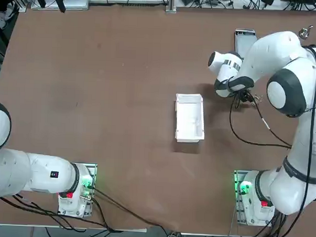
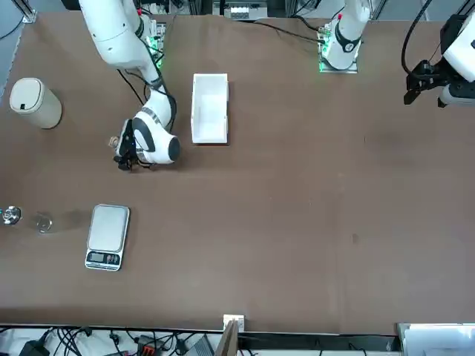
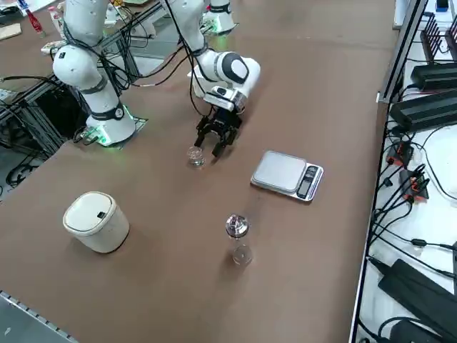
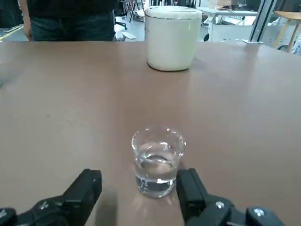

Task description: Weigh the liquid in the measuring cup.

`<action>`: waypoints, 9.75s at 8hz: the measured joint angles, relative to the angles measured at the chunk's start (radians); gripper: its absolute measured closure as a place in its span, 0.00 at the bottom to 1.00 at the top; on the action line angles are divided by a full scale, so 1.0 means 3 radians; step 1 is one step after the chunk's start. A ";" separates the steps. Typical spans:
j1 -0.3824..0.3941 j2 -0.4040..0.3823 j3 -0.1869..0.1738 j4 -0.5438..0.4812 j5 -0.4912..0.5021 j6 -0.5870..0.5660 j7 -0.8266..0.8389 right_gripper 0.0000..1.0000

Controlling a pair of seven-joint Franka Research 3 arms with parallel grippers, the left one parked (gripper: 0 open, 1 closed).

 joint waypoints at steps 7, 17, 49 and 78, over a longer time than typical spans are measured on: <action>-0.0117 0.0097 -0.0011 -0.0116 -0.0071 0.0003 0.0067 0.05; -0.0104 0.0170 -0.0011 -0.0035 -0.0179 -0.0019 0.0087 0.38; -0.0097 0.0368 0.0053 0.1700 -0.0613 0.0652 -0.3026 0.00; -0.1171 -0.2347 -0.0051 0.1562 0.2601 -0.1028 -0.9005 0.00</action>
